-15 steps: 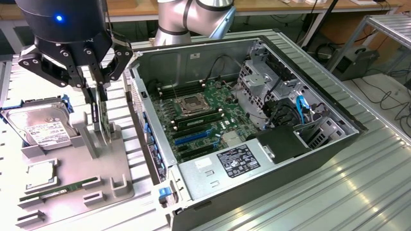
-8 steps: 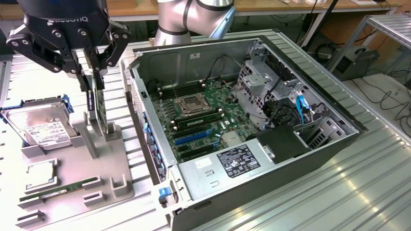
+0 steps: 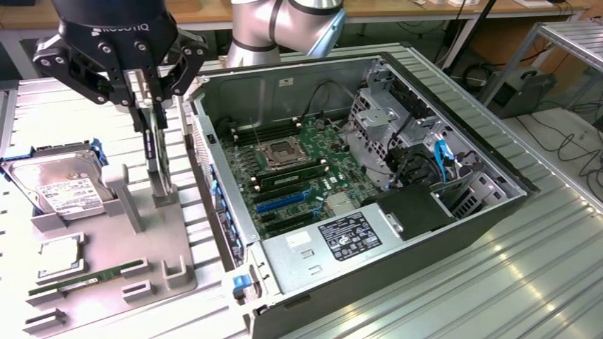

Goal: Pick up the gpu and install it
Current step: 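Pick up the gpu and move the gpu toward the slot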

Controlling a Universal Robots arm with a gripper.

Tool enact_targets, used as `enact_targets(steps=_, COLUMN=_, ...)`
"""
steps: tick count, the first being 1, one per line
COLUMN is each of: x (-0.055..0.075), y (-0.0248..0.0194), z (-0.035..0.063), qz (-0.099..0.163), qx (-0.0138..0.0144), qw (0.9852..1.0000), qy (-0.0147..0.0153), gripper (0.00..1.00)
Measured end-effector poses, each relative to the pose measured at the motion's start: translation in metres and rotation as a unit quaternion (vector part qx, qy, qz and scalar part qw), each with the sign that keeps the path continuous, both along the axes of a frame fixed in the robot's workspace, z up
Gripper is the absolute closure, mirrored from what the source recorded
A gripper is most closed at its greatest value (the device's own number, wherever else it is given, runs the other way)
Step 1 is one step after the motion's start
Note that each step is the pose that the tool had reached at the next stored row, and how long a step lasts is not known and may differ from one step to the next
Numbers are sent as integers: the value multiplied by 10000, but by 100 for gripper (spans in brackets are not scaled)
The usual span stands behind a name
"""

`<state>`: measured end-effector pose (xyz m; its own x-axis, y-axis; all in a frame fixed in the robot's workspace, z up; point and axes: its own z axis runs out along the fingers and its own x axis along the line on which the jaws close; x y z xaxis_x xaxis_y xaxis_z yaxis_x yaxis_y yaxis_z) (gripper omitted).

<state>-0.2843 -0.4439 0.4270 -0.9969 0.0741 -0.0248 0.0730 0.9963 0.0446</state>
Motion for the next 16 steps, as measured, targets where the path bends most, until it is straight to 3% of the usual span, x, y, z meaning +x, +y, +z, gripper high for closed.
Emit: enact_targets(steps=16, x=91, y=0, z=0, qz=0, qx=-1, qw=10000, qy=0, gripper=74)
